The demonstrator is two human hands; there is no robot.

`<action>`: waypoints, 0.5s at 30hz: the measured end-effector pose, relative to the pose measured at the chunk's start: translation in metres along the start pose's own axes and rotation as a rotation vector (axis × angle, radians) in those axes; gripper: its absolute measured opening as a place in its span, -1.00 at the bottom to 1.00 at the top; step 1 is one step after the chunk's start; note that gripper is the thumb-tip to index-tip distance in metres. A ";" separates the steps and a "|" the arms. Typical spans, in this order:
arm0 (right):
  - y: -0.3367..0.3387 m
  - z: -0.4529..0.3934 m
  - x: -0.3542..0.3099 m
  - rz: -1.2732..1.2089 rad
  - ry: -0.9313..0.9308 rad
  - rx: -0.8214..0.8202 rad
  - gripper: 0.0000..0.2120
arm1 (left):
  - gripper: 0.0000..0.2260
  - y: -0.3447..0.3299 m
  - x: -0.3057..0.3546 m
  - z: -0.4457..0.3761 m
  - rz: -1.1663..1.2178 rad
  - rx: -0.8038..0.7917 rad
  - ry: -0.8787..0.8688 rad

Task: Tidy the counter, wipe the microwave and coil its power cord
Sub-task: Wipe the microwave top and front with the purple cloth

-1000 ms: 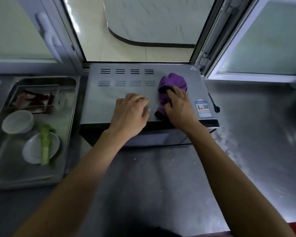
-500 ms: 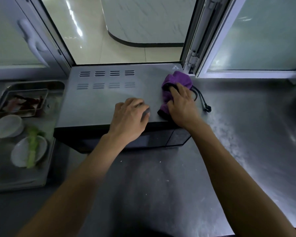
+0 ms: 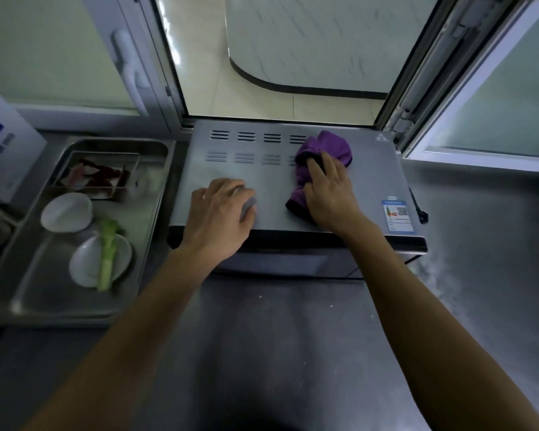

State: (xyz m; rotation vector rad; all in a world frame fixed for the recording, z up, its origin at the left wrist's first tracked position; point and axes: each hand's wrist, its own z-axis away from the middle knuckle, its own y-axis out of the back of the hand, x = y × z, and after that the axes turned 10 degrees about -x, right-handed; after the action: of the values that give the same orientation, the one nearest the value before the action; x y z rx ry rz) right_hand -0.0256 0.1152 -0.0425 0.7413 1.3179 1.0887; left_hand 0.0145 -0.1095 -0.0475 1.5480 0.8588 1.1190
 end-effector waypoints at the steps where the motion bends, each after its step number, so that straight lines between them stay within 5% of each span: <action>1: -0.004 -0.004 -0.011 0.001 0.004 -0.009 -0.50 | -0.74 0.001 -0.011 0.003 0.006 0.015 0.002; 15: -0.053 -0.039 -0.146 0.027 0.123 -0.036 -0.50 | -0.76 0.022 -0.113 0.039 0.054 0.069 0.063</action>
State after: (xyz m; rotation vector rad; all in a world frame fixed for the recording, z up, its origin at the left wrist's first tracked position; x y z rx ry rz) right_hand -0.0409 -0.0439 -0.0417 0.6760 1.3920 1.1921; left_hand 0.0153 -0.2310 -0.0561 1.6084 0.9109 1.1939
